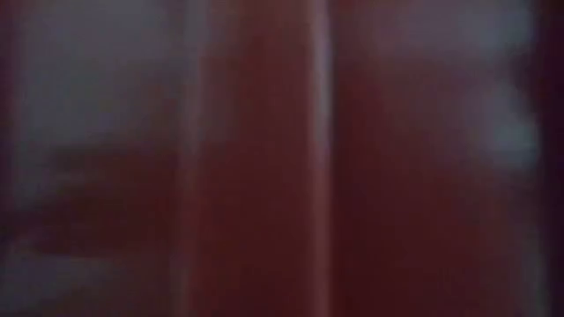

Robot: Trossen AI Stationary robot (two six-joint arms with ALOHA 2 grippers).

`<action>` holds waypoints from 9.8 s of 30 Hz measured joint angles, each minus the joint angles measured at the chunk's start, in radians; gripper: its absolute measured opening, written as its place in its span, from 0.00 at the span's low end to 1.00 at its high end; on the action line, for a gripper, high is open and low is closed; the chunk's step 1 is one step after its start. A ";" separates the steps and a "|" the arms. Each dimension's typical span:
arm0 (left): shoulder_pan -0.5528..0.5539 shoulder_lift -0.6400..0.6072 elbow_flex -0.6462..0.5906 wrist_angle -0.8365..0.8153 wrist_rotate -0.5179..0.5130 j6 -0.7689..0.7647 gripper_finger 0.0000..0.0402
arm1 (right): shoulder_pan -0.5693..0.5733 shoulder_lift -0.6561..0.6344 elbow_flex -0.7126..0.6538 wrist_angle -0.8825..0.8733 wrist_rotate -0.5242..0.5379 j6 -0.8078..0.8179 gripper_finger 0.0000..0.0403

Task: Sort blocks
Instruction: Assemble the bin divider into the red bin

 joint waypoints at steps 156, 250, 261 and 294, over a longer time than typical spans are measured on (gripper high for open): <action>0.040 0.230 0.582 -0.008 0.210 0.669 0.01 | 0.066 -0.434 1.052 -1.796 -0.268 -0.632 0.00; 0.013 -0.671 0.590 -0.185 -0.128 0.149 0.00 | -0.581 0.257 1.282 -1.275 -0.580 -1.404 0.00; 0.012 -0.669 0.590 -0.187 -0.132 0.159 0.00 | -0.665 0.508 1.614 -1.666 -0.536 -1.654 0.00; 0.012 -0.695 0.590 -0.842 -0.057 0.046 0.00 | -0.607 0.234 1.616 -1.904 -0.522 -1.568 0.00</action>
